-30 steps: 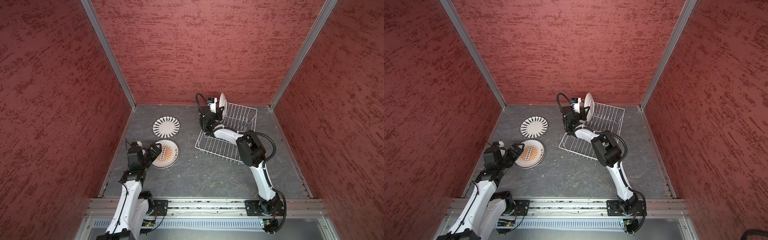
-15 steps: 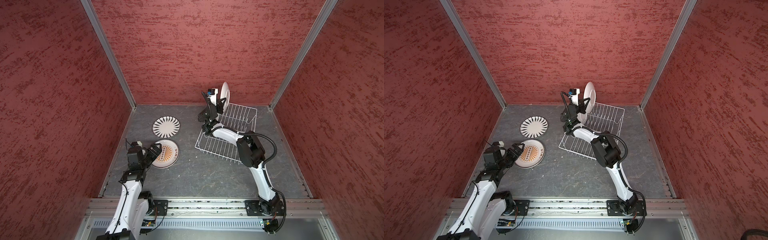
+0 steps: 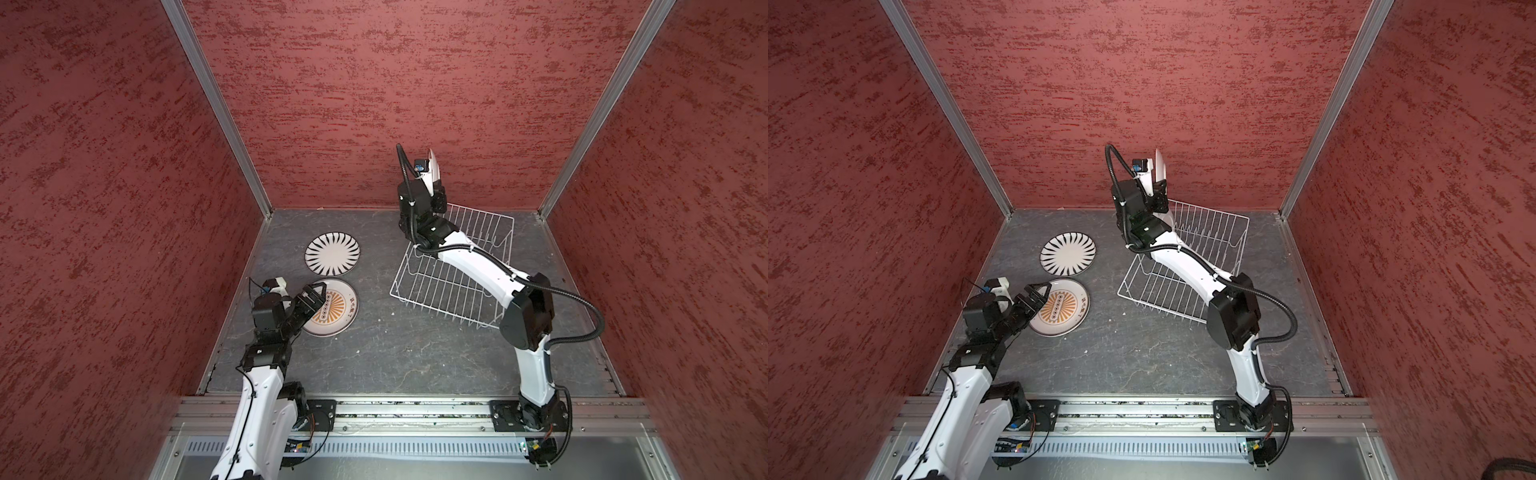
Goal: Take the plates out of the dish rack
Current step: 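Lift the orange-printed plate up out of the rack with the right gripper, then carry the plate toward the left gripper while the left gripper reaches for it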
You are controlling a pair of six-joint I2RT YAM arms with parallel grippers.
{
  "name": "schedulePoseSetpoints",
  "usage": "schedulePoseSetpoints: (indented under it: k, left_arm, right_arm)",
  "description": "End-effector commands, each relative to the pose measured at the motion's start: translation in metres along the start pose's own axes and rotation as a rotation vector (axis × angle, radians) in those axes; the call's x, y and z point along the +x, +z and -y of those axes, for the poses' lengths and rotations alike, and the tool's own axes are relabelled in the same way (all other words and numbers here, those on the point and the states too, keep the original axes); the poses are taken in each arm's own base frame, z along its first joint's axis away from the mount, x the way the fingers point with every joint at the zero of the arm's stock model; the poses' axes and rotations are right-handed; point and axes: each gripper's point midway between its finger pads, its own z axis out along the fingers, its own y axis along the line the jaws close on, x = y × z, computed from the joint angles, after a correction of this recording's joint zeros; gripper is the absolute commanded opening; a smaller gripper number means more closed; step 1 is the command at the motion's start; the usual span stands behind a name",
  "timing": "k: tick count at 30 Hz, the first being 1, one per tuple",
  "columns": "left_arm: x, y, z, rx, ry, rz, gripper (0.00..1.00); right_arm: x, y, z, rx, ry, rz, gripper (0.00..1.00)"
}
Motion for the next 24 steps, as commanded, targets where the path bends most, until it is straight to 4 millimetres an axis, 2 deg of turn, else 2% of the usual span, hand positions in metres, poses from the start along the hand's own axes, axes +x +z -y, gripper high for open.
schedulePoseSetpoints:
  k: [1, 9, 19, 24]
  left_arm:
    - [-0.009, -0.004, 0.027, 0.093, 0.038, 0.010, 0.99]
    - [0.004, 0.007, 0.041, 0.188, -0.003, -0.094, 0.99]
    - [0.001, 0.006, 0.050, 0.226, -0.017, -0.088, 0.99]
    - [0.002, 0.008, 0.057, 0.265, -0.022, -0.101, 0.99]
  right_arm:
    - [0.003, -0.017, -0.016, -0.223, 0.130, -0.088, 0.00]
    - [0.023, -0.044, -0.044, -0.550, 0.267, -0.179, 0.00]
    - [0.022, -0.087, -0.047, -0.836, 0.457, -0.254, 0.00]
    - [0.035, -0.104, -0.053, -0.959, 0.527, -0.320, 0.00]
